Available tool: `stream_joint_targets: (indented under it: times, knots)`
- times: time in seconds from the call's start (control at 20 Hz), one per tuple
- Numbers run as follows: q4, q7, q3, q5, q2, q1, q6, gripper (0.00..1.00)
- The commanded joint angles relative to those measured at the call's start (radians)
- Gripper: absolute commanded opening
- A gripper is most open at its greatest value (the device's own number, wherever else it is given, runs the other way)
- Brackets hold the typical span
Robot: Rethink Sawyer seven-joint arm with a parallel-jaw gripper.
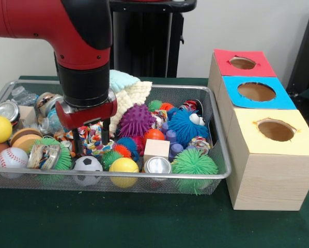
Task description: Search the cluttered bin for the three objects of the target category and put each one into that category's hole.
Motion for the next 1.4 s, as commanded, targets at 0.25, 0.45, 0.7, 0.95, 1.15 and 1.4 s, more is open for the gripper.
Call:
stream_joint_targets:
  times: [0.25, 0.45, 0.7, 0.95, 1.15, 1.4]
  knots:
    - [-0.093, 0.011, -0.028, 0.033, 0.057, 0.027, 0.136, 1.00]
    - [-0.039, 0.015, -0.038, 0.033, 0.028, 0.013, 0.116, 1.00]
    - [0.076, 0.041, -0.054, 0.034, -0.026, -0.017, 0.060, 1.00]
    - [0.098, 0.026, -0.055, 0.027, -0.034, -0.032, 0.048, 1.00]
    - [0.115, 0.028, -0.058, 0.018, -0.041, -0.036, 0.031, 1.00]
    - [0.114, 0.020, -0.059, 0.006, -0.040, -0.037, 0.024, 1.00]
